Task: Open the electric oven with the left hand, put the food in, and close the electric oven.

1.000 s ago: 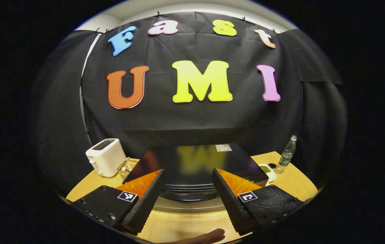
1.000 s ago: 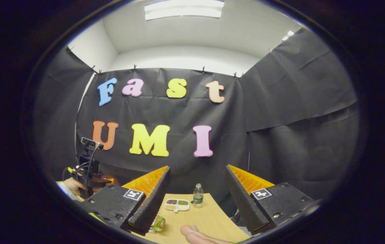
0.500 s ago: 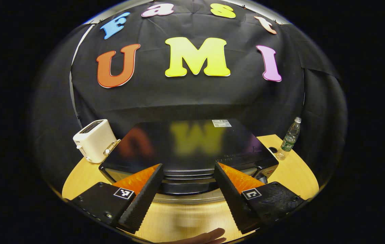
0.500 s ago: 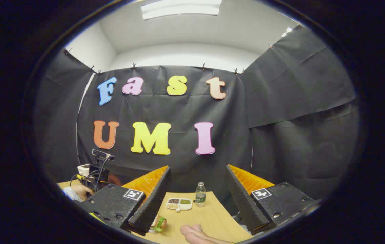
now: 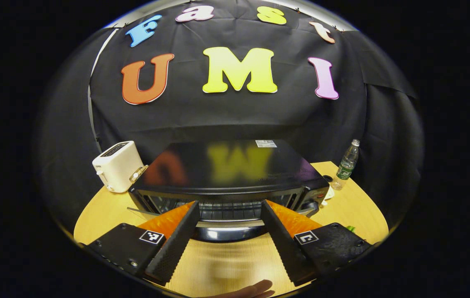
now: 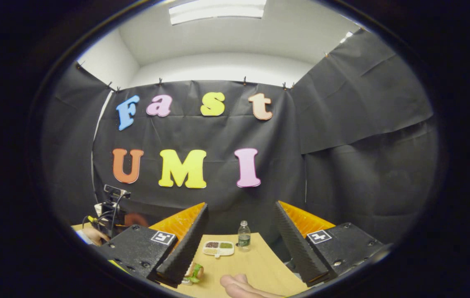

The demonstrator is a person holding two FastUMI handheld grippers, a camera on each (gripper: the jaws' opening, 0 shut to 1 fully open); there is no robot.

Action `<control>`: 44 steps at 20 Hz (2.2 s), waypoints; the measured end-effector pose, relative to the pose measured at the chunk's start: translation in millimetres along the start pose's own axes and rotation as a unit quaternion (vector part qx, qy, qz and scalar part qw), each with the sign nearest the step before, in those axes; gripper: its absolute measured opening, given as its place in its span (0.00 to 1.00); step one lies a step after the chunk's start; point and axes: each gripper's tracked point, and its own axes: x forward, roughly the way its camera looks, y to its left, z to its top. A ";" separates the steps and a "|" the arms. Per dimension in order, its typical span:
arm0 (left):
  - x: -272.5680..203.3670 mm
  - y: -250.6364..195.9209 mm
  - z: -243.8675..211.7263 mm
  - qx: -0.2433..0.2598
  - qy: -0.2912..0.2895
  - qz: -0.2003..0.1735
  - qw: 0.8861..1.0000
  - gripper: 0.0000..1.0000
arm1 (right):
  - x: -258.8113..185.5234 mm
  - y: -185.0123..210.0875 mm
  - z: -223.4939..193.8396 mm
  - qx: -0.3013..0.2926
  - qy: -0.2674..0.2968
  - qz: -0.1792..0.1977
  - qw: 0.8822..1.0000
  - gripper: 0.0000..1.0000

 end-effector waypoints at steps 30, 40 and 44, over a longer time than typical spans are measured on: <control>-30.2 -6.7 -171.4 -0.017 0.145 0.004 0.989 0.98 | 23.0 -5.4 -53.9 0.004 0.066 0.009 0.998 1.00; -103.8 41.4 -62.5 0.004 -0.052 0.058 0.997 0.94 | 62.0 19.8 -111.5 0.020 0.164 0.062 0.984 1.00; -158.6 51.2 -10.3 0.021 -0.130 0.060 0.989 0.94 | 75.6 42.2 -159.5 0.048 0.248 0.107 0.962 1.00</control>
